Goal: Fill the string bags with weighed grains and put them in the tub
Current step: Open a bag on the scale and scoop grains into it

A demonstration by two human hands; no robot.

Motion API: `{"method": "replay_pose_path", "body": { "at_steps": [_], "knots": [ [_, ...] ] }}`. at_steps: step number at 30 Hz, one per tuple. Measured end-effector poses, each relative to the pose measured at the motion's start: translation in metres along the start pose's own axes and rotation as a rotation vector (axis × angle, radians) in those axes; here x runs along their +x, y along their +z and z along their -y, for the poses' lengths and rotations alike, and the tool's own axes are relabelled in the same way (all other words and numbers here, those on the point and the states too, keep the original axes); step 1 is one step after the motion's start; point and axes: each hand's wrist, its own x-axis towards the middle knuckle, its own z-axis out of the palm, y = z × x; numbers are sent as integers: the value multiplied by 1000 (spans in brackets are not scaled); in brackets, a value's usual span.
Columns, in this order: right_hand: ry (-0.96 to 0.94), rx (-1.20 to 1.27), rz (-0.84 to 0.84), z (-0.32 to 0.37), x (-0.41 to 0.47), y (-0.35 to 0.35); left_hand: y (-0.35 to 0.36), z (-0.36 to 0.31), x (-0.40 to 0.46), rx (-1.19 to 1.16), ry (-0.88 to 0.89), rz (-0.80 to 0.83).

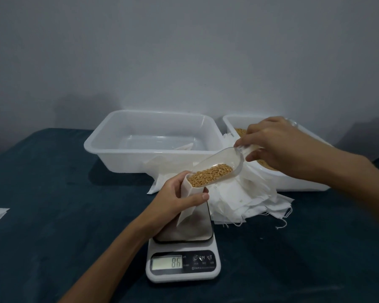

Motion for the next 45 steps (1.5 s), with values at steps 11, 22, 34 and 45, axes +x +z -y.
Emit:
{"method": "replay_pose_path", "body": {
  "at_steps": [11,22,34,45],
  "knots": [
    [-6,-12,-10,0,-1,1,2,-1,0,-5,-2,-9],
    [-15,-10,-11,0,-2,0,2,-2,-1,5,-15,-19],
    [-2,-20,-4,0,-2,-1,2,-3,-1,-6,-25,-20],
    [7,-19,-1,0,0,0,1,-1,0,-25,-42,-24]
  ]
}}
